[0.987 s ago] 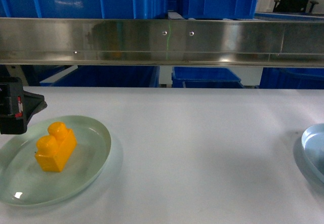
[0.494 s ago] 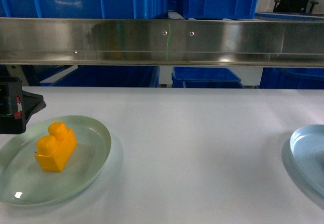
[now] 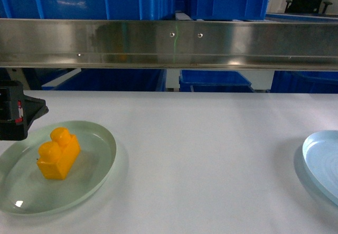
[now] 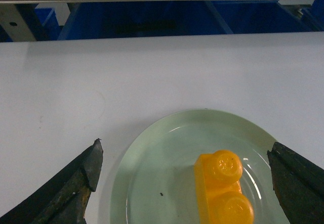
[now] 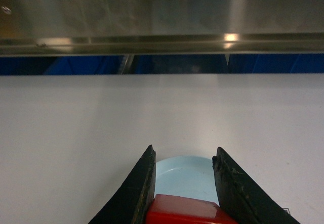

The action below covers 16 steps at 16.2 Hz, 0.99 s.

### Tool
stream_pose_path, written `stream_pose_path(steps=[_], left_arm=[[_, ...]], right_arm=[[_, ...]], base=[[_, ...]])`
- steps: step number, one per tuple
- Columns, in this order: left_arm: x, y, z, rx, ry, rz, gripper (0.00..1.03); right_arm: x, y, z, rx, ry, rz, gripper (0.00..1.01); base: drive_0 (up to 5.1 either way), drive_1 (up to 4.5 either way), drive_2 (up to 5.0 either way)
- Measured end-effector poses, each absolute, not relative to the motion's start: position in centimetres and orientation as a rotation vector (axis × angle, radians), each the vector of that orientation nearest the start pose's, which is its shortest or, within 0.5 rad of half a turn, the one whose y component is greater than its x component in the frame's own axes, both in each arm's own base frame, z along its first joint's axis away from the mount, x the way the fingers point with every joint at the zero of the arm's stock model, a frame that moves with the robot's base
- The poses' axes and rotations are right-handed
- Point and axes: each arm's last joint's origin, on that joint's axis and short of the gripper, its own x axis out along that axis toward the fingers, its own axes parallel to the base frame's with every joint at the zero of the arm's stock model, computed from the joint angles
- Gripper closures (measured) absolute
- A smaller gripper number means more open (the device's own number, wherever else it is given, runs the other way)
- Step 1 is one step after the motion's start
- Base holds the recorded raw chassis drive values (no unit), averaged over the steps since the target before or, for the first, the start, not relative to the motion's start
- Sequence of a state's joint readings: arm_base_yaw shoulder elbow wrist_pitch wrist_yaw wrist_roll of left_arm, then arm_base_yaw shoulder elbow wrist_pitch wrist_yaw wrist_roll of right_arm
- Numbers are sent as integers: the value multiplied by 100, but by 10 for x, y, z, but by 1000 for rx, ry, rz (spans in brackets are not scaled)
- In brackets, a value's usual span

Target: Sort and place red and yellow blocks in left bins

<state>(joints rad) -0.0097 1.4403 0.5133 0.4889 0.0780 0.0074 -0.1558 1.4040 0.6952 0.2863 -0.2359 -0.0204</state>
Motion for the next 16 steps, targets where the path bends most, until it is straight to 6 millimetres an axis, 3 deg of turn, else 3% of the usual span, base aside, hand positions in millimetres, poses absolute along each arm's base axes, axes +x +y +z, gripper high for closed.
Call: stream_pose_path(steps=[2,4,9,12,14,16], left_arm=[[268,-5,164,-8,437,-88,5],[268,-5,164,-8,438,-88,5],[276,-14,172,2,420,-116,5],[290,-38,178,19,448,-192,5],[294,-50,140,62,669,-172,5],[296,-46,137,83,678,-112,5]], right_arm=[[260,-31,234,78,360,105,73],[238,-19,240,81,327,144,73],[237,-11,204,93,433,158,73],[239,-16,203,98,426,142,73],[240,-20,200,105,429,134,73],[241,-23,198,109,434,126,73]], base=[[0,0,0],[0,0,0],[0,0,0],[0,0,0],[0,0,0],[0,0,0]])
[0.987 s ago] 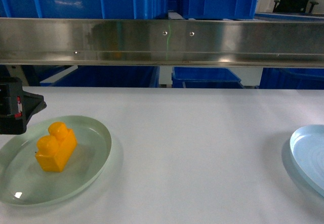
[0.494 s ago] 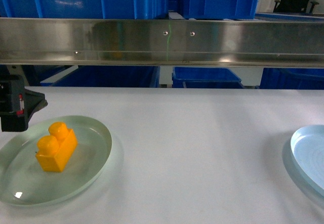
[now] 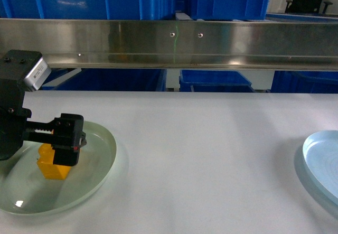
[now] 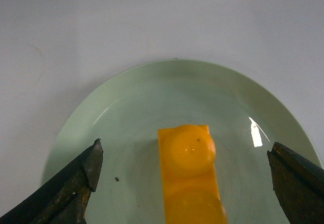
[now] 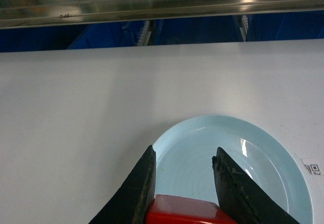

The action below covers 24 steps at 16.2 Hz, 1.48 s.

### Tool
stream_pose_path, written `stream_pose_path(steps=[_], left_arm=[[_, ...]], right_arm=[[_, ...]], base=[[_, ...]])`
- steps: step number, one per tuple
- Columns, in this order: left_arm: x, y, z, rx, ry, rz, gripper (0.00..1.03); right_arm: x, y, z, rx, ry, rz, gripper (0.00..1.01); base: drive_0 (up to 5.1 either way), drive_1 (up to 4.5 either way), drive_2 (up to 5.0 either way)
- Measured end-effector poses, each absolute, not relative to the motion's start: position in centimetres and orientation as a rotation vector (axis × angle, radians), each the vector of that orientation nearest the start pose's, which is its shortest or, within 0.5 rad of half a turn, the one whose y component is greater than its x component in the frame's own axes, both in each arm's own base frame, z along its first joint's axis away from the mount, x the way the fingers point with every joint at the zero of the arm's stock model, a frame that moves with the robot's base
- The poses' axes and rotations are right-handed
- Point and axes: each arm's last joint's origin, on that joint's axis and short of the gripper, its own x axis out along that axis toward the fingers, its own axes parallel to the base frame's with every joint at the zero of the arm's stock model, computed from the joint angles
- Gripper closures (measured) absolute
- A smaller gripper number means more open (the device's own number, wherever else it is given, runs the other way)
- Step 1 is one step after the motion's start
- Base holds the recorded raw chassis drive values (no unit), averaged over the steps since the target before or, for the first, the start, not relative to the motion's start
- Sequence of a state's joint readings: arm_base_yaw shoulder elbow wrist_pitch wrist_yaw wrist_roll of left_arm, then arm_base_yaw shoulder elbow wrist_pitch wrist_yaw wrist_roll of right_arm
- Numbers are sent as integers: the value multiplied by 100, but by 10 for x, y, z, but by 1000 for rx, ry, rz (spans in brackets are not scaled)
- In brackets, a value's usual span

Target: Sort and place red and yellow blocks in left bins

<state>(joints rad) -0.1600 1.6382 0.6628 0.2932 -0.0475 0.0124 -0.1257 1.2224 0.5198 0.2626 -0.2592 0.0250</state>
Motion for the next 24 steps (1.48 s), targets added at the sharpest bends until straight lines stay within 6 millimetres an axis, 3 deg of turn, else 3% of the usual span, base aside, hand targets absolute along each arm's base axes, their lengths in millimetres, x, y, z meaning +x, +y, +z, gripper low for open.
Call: stream_pose_path(steps=[8,10,14,16,18,20,22,24], left_arm=[[310,-55,115,107,714,-138,5],[314,-51,97,115,752,-118,24],[321,-36,100,119,727,-65,72],[321,-22,126,114,627,-39,76],[310,-3,186,105,409,-18,76],[297,2,207,100,342,-32,76],[271,10,229,100,254,-25,76],[257,13,234,91,239,-12,76]], right_arm=[[241,-22,197,110,436,130,73],[240,-22,196,113,444,134,73],[239,-27,195,117,456,129,73],[238,-25,197,113,450,133,73],[237,-18,200,102,443,145,73],[236,-10,203,97,431,155,73],[235,3,211,94,382,134,73],[232,6,218,113,347,101,73]], base=[[0,0,0],[0,0,0],[0,0,0],[0,0,0],[0,0,0],[0,0,0],[0,0,0],[0,0,0]])
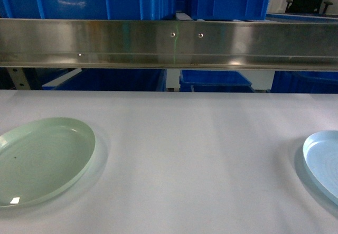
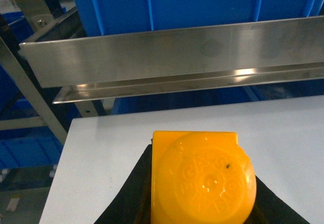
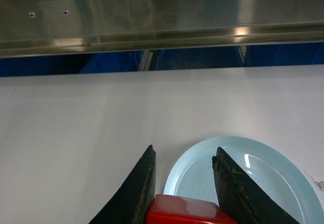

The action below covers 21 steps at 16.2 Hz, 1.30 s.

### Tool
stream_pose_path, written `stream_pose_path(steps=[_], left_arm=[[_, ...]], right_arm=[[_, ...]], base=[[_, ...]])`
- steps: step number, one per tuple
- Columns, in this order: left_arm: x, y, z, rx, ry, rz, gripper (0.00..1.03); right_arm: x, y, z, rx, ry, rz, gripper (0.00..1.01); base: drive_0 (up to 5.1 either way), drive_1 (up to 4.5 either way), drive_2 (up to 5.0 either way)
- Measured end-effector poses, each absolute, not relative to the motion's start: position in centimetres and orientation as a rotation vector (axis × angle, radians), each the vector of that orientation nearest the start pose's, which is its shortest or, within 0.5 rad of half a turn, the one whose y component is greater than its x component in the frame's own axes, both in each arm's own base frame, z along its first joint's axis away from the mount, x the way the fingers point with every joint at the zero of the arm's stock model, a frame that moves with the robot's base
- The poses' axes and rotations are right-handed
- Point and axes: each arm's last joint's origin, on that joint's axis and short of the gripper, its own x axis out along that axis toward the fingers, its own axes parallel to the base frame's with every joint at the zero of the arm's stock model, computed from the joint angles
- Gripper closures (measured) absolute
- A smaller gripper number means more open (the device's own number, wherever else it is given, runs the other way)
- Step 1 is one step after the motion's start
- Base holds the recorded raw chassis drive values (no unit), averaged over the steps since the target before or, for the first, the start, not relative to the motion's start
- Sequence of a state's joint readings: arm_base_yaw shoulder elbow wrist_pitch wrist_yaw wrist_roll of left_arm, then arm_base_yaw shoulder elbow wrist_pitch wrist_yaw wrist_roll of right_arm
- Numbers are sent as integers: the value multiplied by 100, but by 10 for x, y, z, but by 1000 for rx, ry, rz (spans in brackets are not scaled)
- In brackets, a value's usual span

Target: Sort and place red and yellow blocks in left bins

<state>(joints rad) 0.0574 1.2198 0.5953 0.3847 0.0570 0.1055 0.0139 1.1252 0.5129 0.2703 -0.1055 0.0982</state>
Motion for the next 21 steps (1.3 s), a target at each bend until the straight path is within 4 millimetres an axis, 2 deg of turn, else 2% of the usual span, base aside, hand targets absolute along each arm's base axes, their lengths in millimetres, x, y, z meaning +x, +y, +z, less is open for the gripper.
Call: stream_pose_path(steps=[6,18,21], left_arm=[[236,12,252,94,198,-7,76],[241,8,250,74,204,-37,76],[241,6,250,74,201,-51,76]], right_arm=[[215,-3,237,140,307,78,73],[218,-2,240,194,282,128,73],[218,-4,240,197,281,115,73]], base=[[0,0,0],[0,0,0],[-490,254,254]])
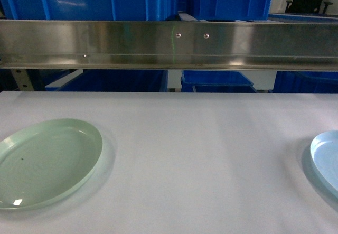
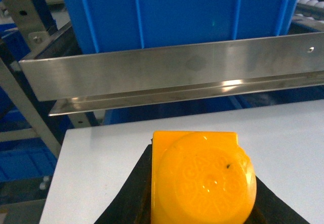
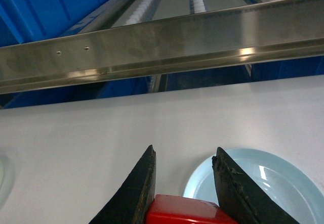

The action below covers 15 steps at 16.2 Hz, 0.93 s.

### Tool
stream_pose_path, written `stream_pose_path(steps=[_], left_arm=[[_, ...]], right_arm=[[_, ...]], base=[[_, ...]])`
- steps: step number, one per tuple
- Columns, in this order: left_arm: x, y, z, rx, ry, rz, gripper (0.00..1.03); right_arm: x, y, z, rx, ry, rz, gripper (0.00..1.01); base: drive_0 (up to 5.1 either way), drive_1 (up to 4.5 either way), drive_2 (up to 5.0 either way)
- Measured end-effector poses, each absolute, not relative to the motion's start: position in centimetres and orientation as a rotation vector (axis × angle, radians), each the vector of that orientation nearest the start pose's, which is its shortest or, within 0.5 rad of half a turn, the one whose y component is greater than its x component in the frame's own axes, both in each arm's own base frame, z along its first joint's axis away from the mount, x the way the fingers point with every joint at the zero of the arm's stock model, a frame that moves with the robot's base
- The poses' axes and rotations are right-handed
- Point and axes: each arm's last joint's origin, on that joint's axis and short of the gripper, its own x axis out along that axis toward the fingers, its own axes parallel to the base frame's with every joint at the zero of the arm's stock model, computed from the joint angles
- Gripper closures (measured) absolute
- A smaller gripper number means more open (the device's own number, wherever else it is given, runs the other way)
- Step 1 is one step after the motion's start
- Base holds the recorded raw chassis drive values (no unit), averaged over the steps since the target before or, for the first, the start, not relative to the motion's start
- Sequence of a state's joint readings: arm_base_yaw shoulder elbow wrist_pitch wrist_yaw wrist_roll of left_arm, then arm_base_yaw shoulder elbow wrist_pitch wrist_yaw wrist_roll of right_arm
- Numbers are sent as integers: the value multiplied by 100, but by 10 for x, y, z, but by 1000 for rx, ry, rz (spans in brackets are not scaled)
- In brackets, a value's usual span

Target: Sort and place red and yellow blocks in left bins

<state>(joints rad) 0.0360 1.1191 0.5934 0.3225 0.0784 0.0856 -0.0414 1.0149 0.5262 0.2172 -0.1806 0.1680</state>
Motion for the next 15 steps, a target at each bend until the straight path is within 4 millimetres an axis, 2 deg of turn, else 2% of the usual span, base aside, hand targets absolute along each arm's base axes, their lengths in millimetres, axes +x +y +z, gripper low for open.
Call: stream_pose_path(steps=[7,15], left_arm=[[241,7,251,73,201,-44,76],[241,8,251,74,198,-40,76]], right_arm=[[218,-3,240,197,282,120,73],[218,-3,241,197,279,121,73]], base=[[-484,260,260],[-475,162,332]])
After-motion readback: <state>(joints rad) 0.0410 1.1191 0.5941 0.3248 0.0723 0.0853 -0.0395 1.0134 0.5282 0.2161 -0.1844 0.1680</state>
